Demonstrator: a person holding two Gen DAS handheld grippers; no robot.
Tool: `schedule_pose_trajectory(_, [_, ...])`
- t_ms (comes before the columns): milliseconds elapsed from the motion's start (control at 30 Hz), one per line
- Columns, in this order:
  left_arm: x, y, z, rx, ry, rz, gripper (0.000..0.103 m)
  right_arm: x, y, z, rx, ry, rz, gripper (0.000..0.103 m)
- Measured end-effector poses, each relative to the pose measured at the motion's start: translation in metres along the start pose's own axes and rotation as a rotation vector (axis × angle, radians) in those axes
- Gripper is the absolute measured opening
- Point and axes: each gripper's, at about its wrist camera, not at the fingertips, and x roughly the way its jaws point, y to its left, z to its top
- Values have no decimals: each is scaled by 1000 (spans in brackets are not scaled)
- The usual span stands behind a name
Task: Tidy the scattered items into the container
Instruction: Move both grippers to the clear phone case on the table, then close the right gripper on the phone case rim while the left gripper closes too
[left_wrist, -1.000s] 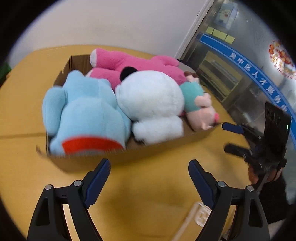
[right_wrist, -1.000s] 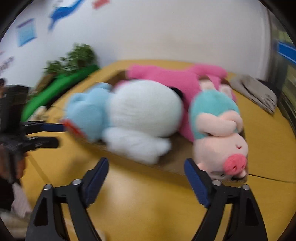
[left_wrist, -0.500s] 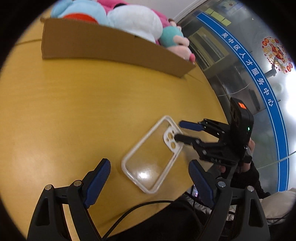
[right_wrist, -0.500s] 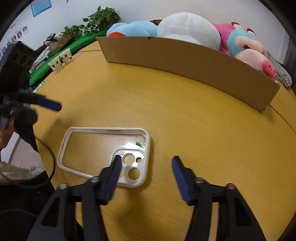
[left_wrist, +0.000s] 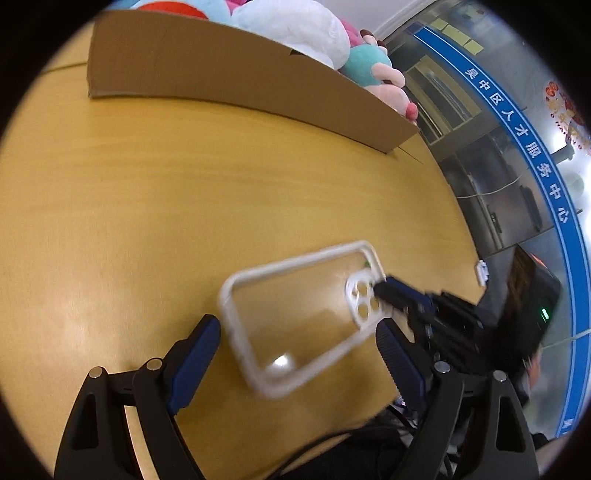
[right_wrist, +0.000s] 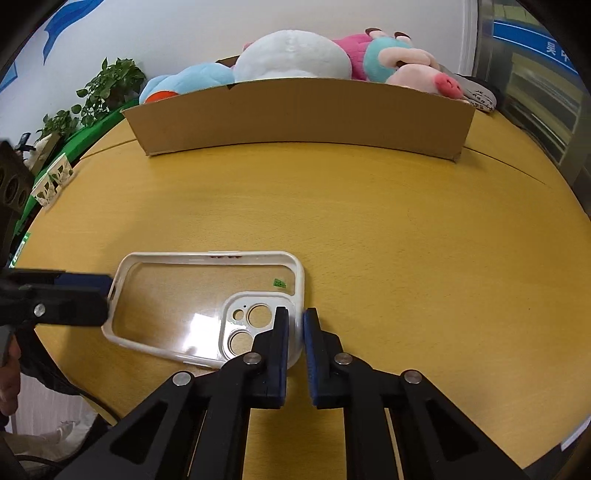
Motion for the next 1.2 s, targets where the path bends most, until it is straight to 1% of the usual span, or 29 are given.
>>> schedule_pose_trajectory(67, [2,0,5,14,-12,35,87,0,9,-2,-16,2,-7,9])
schedule_pose_trajectory(167, [3,3,10,20,-25,46,86,0,16,1,-25,8,-9,9])
schedule_pose_trajectory(267, [2,5,11,29,-34,55,86,2,16,2,-14,9,-8,9])
schedule_pose_trajectory(333, [1,7,13,28,-38,62,82,1,13,0,-14,6,-14,9])
schedule_pose_trajectory(400, [-2,12,14,8,-45,64,81,0,10,-1,-18,6,-19,8])
schedule_pose_trajectory(467, [-6,17,13,-12,-44,72,78,1,9,0,-17,7,-19,8])
schedule_pose_trajectory(533, [-9,20,11,-22,-37,87,67,2,7,2,-11,5,-20,8])
schedule_pose_trajectory(567, [-11,21,10,-22,-31,98,65,3,6,3,-6,5,-21,8])
schedule_pose_trajectory(633, [-11,19,6,-19,-16,115,53,4,4,6,2,3,-22,7])
schedule_pose_trajectory(767, [-9,14,3,-31,3,110,50,7,0,11,20,-6,-28,7])
schedule_pose_trajectory(800, [-7,13,3,-31,7,109,48,8,-3,12,29,-9,-31,7])
schedule_pose_trajectory(867, [-4,11,5,-25,14,126,31,9,-7,14,45,-10,-35,7])
schedule_pose_trajectory(900, [-1,10,6,-23,16,148,15,10,-8,14,48,-9,-36,7])
schedule_pose_trajectory(933, [-1,11,8,-25,13,161,10,10,-8,14,48,-9,-41,8])
schedule_pose_trajectory(1000, [0,12,12,-29,8,183,10,9,-8,14,46,-8,-43,8])
schedule_pose_trajectory(1200, [0,13,17,-21,4,206,9,5,-7,9,41,7,-36,8])
